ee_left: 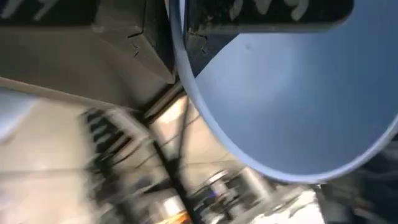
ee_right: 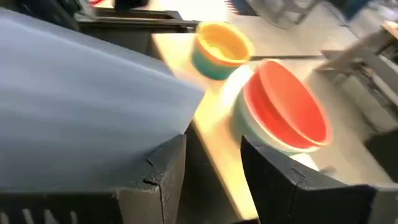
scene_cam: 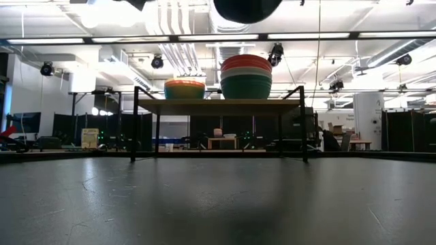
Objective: Place and stack bowls onto a shelf
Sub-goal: Stack the large blue bowl on top of the large orange bowl on the shelf
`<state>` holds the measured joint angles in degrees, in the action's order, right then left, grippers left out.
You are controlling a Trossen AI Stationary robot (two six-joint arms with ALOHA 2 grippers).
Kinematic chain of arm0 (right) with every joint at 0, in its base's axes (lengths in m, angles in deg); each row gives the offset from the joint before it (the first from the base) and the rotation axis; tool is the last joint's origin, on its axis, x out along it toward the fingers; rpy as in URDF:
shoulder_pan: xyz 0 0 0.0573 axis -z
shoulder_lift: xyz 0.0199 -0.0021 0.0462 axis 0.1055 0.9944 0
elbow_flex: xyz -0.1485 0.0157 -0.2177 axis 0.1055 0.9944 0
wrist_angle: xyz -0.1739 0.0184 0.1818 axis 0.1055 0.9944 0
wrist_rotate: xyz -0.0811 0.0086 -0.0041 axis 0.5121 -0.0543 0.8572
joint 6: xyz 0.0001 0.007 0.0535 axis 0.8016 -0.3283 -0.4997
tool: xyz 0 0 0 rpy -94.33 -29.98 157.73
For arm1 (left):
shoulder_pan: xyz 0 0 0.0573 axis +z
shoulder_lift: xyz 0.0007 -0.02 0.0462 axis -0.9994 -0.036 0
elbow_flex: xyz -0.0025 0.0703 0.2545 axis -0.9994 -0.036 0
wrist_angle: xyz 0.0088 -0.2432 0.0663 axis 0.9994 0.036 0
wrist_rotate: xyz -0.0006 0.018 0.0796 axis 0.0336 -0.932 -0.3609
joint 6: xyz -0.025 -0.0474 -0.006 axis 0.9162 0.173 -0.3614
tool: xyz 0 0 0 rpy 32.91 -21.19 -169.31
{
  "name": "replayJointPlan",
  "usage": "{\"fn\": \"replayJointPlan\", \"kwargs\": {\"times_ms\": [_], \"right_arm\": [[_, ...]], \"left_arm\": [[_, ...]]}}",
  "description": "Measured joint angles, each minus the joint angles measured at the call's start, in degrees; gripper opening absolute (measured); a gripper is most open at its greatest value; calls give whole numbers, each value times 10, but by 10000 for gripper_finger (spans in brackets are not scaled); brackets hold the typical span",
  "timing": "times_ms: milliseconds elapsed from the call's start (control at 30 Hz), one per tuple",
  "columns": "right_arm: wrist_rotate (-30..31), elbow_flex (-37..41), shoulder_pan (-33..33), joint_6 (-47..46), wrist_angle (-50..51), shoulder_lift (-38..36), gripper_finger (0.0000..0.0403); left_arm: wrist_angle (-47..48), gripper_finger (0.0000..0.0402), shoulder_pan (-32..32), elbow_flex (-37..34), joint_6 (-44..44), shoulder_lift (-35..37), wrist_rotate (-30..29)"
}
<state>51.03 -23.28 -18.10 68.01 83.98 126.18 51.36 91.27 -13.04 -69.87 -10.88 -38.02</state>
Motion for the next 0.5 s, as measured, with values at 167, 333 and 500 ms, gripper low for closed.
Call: {"fn": "replayJointPlan", "kwargs": {"times_ms": [167,333,500], "right_arm": [[42,-1,0,-40,19,-6,143],[95,1,0,-44,38,-13,142],[146,-1,-1,-41,34,-20,148]], "left_arm": [[80,6,15,56,-87,-2,-164],[152,6,33,125,-115,-14,-203],[249,6,66,174,-116,-29,-205]]}}
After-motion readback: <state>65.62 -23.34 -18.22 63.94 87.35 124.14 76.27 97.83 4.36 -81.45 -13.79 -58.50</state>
